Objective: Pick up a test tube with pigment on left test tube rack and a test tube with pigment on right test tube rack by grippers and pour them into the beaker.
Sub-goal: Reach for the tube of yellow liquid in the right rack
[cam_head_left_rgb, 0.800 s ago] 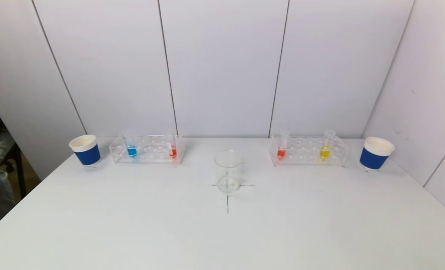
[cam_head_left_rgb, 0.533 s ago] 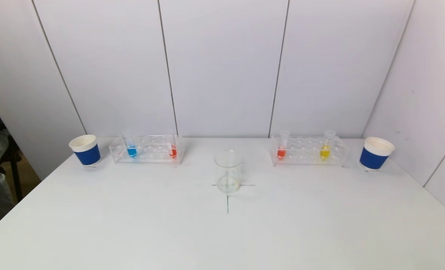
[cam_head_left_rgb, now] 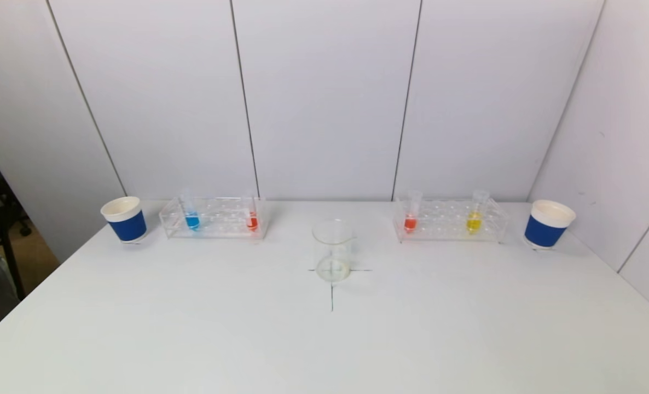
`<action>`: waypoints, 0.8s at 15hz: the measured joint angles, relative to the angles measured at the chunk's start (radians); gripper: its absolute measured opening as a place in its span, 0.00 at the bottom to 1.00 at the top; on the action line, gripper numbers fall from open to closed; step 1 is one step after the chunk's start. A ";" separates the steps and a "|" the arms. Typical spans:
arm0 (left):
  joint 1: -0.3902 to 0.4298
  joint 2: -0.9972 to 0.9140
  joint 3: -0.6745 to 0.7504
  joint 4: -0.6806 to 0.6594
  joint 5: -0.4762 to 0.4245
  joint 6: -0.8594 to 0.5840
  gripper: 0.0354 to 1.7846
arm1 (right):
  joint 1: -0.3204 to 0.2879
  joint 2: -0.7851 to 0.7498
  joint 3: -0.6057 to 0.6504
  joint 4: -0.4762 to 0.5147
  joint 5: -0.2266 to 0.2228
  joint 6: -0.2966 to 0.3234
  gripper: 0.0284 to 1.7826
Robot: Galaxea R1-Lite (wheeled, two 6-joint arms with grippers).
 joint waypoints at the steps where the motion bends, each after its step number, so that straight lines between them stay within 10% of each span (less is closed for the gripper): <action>1: 0.000 0.000 0.000 0.000 0.000 0.000 0.99 | 0.000 0.000 0.000 0.000 0.000 0.000 0.99; 12: 0.000 0.000 0.000 0.000 0.000 0.000 0.99 | 0.000 0.000 -0.002 -0.001 -0.003 0.001 0.99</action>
